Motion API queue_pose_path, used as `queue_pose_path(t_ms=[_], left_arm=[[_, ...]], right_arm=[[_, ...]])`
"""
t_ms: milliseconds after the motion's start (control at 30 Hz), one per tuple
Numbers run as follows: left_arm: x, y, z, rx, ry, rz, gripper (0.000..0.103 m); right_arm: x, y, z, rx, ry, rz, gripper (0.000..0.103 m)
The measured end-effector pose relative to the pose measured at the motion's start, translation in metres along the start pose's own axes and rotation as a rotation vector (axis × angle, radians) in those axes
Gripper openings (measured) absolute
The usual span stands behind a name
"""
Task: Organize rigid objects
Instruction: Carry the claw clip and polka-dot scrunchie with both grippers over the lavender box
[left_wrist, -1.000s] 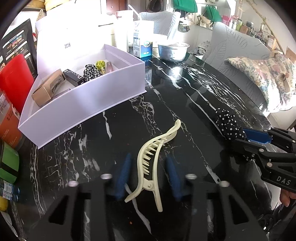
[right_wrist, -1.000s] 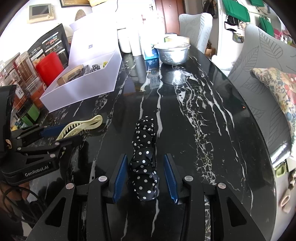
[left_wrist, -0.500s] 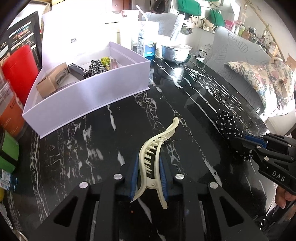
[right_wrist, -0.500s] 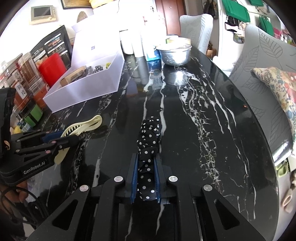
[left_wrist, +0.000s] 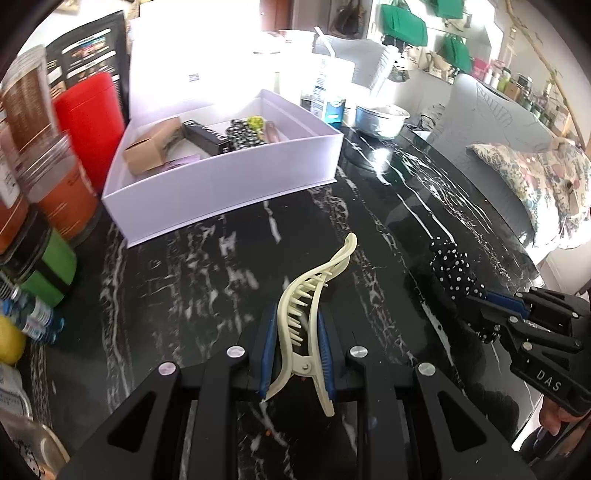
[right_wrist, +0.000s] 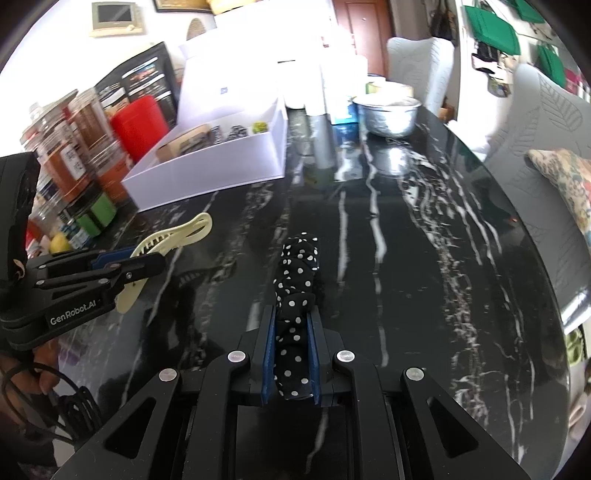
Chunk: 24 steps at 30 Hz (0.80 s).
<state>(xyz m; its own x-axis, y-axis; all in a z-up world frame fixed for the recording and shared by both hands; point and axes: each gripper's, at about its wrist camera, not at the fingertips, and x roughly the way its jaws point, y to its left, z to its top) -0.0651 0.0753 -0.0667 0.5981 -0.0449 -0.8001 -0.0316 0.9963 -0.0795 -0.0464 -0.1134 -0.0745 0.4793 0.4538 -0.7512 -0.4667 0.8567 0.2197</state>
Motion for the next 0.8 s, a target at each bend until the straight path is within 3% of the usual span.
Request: queue_pose_path(t_ms=[567,800], left_arm=[[-0.046,0.034,-0.031,-0.12,-0.049,0.092,0.021],[-0.059,0.042,-0.033,-0.144,-0.042,0.084,0.021]], right_arm=[[-0.005,0.063,-0.007,-0.143,0.002,0.134,0.016],[-0.012,0.091,-0.007,-0.187,-0.005,0.183,0.016]])
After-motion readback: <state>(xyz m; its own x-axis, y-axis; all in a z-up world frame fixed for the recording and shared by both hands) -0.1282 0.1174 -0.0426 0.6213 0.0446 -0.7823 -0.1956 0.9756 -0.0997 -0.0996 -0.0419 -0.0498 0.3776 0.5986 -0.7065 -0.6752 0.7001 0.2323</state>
